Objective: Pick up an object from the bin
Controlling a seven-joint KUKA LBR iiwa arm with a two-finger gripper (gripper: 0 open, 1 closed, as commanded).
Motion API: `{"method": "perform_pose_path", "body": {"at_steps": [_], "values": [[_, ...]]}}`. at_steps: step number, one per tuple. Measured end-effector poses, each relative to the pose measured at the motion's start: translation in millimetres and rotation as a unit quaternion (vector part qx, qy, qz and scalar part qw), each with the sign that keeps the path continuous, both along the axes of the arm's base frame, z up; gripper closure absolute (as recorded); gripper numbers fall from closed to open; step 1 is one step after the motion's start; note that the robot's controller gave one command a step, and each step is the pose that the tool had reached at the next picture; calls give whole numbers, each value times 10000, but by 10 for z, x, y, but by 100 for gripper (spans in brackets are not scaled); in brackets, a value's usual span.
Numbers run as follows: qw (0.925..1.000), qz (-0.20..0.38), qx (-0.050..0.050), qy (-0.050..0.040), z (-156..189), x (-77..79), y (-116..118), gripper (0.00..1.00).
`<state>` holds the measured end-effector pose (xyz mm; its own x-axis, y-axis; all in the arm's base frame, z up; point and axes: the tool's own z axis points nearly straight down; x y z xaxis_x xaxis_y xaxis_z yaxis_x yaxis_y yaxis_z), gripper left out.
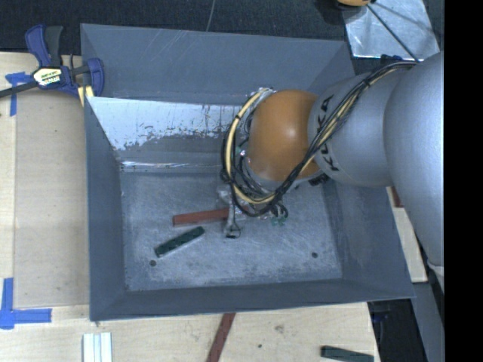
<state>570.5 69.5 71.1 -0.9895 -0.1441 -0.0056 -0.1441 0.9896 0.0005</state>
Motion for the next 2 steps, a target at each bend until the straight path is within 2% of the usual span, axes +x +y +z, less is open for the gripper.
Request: {"method": "perform_pose_path", "body": {"at_steps": [1,2], "values": [[9990,453,-9,38,289,-73,5,100],[9964,847,-8,39,952,-196,-41,100]]}}
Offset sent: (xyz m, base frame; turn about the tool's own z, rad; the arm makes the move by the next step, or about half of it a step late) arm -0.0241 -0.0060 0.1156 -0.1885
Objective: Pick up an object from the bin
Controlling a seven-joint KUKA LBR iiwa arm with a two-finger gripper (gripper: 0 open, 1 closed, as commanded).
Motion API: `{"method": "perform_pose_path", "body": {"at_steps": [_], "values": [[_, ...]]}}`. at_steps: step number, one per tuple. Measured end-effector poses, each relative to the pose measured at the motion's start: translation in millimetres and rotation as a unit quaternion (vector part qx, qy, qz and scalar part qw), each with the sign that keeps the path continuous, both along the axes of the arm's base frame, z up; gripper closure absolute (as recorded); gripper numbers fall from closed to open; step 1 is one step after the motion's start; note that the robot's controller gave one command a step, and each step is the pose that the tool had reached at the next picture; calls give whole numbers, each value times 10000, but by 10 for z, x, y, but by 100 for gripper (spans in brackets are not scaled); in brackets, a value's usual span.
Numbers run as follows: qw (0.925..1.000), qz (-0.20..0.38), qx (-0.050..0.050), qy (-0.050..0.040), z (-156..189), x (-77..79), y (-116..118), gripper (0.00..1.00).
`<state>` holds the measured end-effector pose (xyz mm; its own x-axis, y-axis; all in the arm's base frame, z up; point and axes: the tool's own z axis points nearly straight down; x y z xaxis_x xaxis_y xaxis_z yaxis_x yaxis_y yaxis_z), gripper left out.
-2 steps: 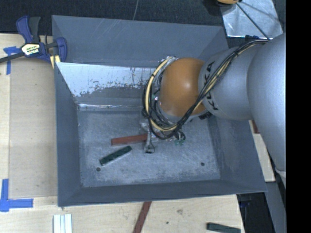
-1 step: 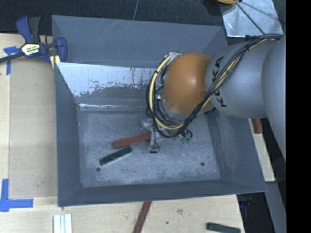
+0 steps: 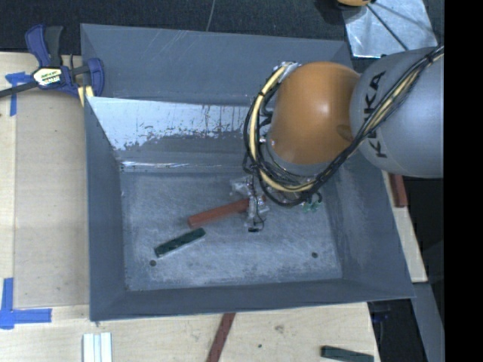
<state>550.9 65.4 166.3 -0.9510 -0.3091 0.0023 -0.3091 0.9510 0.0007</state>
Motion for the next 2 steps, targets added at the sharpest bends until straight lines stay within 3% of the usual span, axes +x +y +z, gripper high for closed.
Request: {"method": "perform_pose_path", "body": {"at_steps": [1,2], "values": [[9999,-165,7,-49,306,-60,-128,100],[9996,-270,6,-32,650,-266,55,100]]}}
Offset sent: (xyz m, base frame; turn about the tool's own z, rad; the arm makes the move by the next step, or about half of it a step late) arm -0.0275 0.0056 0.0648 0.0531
